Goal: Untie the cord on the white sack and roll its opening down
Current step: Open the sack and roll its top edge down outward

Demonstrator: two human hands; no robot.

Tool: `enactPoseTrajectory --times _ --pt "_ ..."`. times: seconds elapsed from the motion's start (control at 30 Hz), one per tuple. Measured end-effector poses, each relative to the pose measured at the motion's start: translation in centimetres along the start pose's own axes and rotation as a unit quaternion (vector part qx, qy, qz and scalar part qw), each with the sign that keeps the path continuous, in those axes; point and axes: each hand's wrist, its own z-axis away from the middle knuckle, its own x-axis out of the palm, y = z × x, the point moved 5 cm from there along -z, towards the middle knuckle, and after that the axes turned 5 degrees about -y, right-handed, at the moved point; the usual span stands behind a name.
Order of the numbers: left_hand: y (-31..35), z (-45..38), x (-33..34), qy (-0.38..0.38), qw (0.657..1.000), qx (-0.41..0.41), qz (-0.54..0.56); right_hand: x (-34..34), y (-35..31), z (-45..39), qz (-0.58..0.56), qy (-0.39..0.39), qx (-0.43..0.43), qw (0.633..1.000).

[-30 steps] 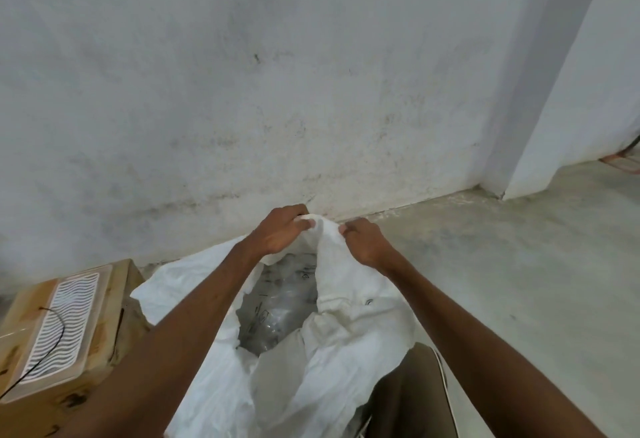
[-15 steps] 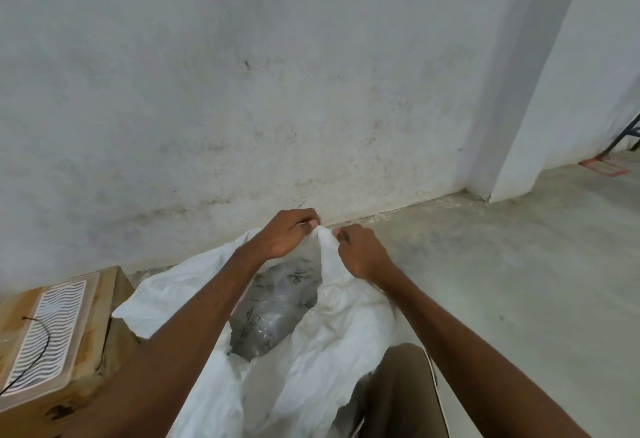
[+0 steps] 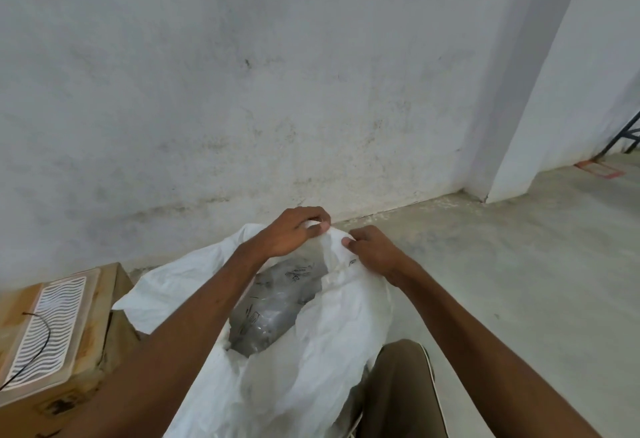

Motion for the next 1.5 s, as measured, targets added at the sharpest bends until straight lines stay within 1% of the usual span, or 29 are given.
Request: enactPoseTrajectory --times 0.03,0.07,0.13,0.23,0.27,0.33,0.37,0.43,0.5,0.57,0.63,0.67,0.7,0.77,0.83,0.87,0.93,1.03,1.1,1.17,1.2,1.27,1.33,1.4,1.5 --pt "0.7 0.1 0.3 -0.020 1.000 0.017 -0.004 -0.4 -0.3 0.2 -0.007 0.002 -0.012 1.000" --pt "1.1 0.1 0.4 -0.024 0.999 0.025 -0.016 -0.6 -0.8 0.4 -0.012 -0.002 -0.022 1.000" --pt "1.1 -0.2 0.3 0.000 0.999 0.017 -0.049 -0.4 -1.7 0.7 -0.013 -0.007 -0.041 0.999" --pt "0.2 -0.8 -0.8 0.052 0.996 -0.034 -0.070 -0.4 -2.2 1.2 0.013 0.028 -0.031 0.999" --pt "-0.2 -0.8 -1.0 0.066 0.994 -0.051 -0.070 -0.3 -2.1 1.4 0.001 0.030 -0.014 0.999" --pt "-0.7 -0.7 -1.1 0.072 0.993 -0.076 -0.062 0.1 -1.6 1.6 -0.011 0.008 0.008 1.000" --pt "-0.6 -0.6 -0.9 0.064 0.994 -0.076 -0.044 0.2 -1.5 1.8 0.006 0.011 0.003 1.000" --pt "0.2 -0.3 -0.8 0.035 0.998 -0.052 0.019 0.0 -1.8 2.5 0.032 0.041 -0.024 0.998" --pt "1.2 0.3 -0.6 -0.015 0.997 -0.021 0.068 -0.2 -1.9 2.9 -0.006 0.052 -0.045 0.998" --pt "2.1 0.8 -0.5 -0.039 0.999 0.020 0.025 -0.5 -1.8 3.4 -0.077 0.050 -0.047 0.995" --pt "2.5 0.9 -0.3 -0.020 0.998 0.036 -0.049 -0.3 -1.7 3.8 -0.127 0.054 -0.040 0.990" --pt "2.7 0.8 -0.2 -0.001 0.996 0.029 -0.078 -0.1 -1.6 3.9 -0.127 0.067 -0.032 0.989" --pt "2.7 0.7 -0.2 0.018 0.995 0.016 -0.099 0.2 -1.6 4.0 -0.113 0.078 -0.019 0.990" --pt "2.7 0.4 -0.4 0.064 0.990 -0.026 -0.123 1.1 -1.6 4.3 -0.030 0.076 0.038 0.996" --pt "1.9 0.3 -0.5 0.104 0.985 -0.070 -0.116 2.0 -1.2 4.5 0.065 0.069 0.087 0.992" --pt "1.5 0.2 -0.5 0.110 0.985 -0.084 -0.099 2.2 -0.9 4.5 0.080 0.078 0.089 0.990" --pt "1.3 0.1 -0.3 0.083 0.993 -0.075 -0.045 2.0 -0.3 4.4 0.044 0.112 0.079 0.990" --pt "1.9 0.3 -0.2 0.003 0.999 -0.034 -0.016 2.0 0.0 4.2 -0.054 0.108 0.052 0.991" --pt "2.2 0.6 0.1 -0.034 0.999 -0.006 -0.040 1.7 -0.4 4.2 -0.101 0.100 0.027 0.990" --pt "2.3 0.7 0.6 -0.056 0.992 0.021 -0.107 1.4 -0.5 4.2 -0.134 0.085 0.015 0.987" --pt "2.3 0.7 0.8 -0.061 0.989 0.030 -0.130 1.3 -0.4 4.3 -0.147 0.072 0.014 0.986" --pt "2.3 0.5 1.1 -0.063 0.987 0.041 -0.142 1.5 -0.3 4.3 -0.171 0.029 0.018 0.985" --pt "2.5 0.1 1.2 -0.057 0.984 0.032 -0.164 1.8 0.1 4.3 -0.178 0.000 0.028 0.984" --pt "2.7 -0.2 1.2 -0.035 0.979 0.011 -0.202 1.6 0.7 3.9 -0.131 0.020 0.033 0.991" --pt "2.3 -0.7 0.8 0.008 0.970 -0.039 -0.242 1.5 1.3 4.1 0.003 0.068 0.059 0.996"
